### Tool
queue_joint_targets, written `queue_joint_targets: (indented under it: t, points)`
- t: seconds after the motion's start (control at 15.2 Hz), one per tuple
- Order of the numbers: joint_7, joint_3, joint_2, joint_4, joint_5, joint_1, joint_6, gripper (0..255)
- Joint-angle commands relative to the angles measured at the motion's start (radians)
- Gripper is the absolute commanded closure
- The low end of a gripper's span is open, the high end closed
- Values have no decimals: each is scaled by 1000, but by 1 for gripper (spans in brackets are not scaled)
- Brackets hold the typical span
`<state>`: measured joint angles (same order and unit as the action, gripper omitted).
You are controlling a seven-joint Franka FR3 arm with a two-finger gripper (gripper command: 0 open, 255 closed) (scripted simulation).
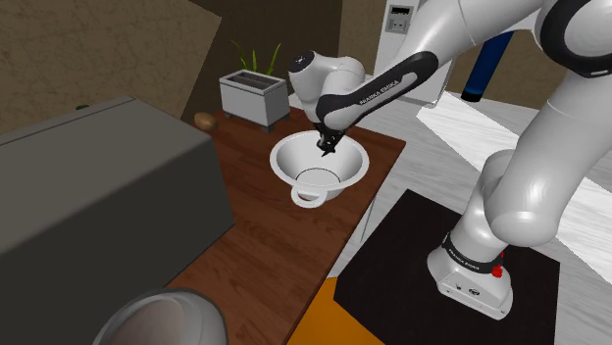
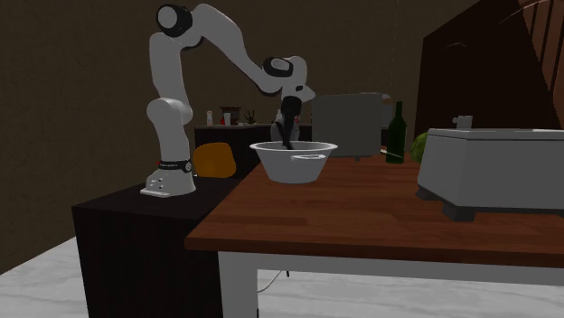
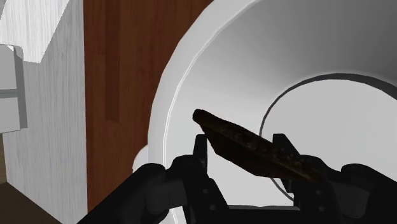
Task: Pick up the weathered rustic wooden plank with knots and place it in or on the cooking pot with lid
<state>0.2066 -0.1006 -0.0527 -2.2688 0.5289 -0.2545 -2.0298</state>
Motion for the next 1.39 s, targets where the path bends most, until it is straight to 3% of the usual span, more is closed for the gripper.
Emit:
queue_joint_targets:
  t: [0.0,0.99,1.32]
  points:
    - [-13,1,-17,11,-6,-1,25,255]
    - [-92,11,-93,124,-37,-10,201,255]
    - [-13,74,-30,219,-76,-64,275,255]
